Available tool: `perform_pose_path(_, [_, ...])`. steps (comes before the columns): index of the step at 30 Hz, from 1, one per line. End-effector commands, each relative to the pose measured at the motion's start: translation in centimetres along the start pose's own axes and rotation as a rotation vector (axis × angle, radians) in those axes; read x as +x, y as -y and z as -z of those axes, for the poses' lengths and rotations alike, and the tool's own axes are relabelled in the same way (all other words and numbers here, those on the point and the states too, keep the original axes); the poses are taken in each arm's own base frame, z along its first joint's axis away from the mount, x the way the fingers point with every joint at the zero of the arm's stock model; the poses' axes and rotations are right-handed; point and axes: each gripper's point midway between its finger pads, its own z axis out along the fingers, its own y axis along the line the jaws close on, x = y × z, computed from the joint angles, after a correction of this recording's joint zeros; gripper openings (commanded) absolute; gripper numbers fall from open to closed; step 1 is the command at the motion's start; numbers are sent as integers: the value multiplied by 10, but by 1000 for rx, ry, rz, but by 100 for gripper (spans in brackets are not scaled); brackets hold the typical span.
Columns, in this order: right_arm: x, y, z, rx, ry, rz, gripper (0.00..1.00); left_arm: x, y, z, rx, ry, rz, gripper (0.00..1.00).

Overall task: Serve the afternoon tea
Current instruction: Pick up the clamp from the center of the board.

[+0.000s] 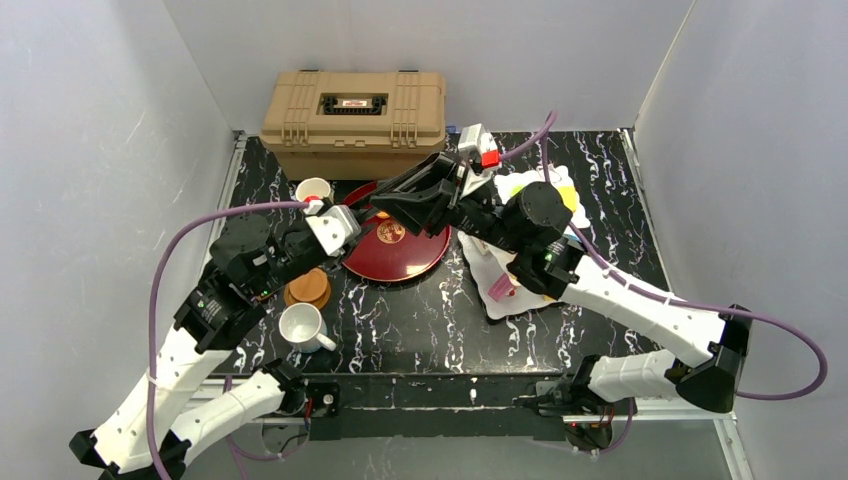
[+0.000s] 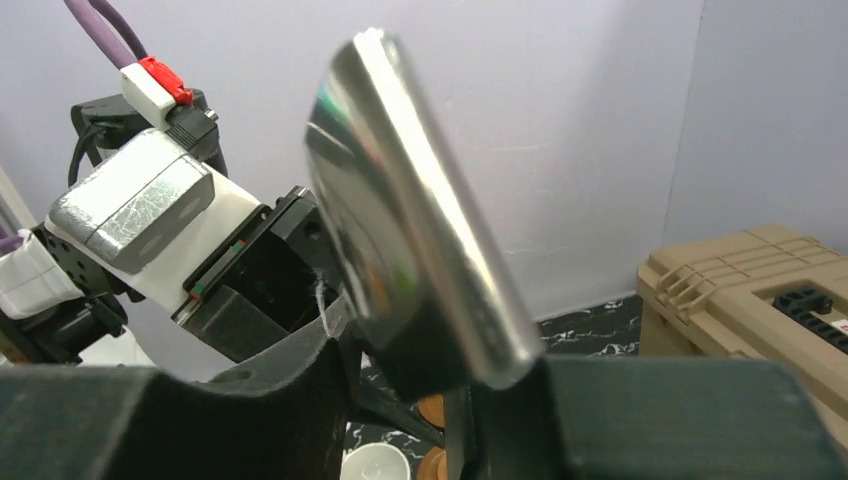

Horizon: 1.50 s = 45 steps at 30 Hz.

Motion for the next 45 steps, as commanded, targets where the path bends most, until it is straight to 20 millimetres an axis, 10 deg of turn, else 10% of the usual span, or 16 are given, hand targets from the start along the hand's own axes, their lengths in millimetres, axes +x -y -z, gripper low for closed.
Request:
perform_pose_path(1, [-11, 13, 10, 88, -6, 57, 31, -16, 6, 5, 38, 55, 18, 0])
perform_pose_path(6, [-11, 35, 14, 225, -46, 40, 16, -13, 11, 3, 70, 34, 37, 5])
perform_pose_path(9, [-8, 55, 21, 374, -63, -13, 5, -9, 1, 1, 15, 18, 10, 64])
perform_pose_path(13, [-1, 81, 38, 626, -67, -25, 2, -3, -14, 1, -64, -8, -4, 97])
perform_pose_path(19, [1, 112, 72, 1027, -105, 91, 1, 9, -14, 7, -90, -50, 25, 98])
perform_pose_path(33, [-47, 94, 115, 976, 63, 6, 5, 33, -36, 22, -239, -137, -41, 98])
perform_pose_path(45, [7, 111, 90, 1090, 48, -117, 7, 24, -15, -4, -107, -8, -125, 98])
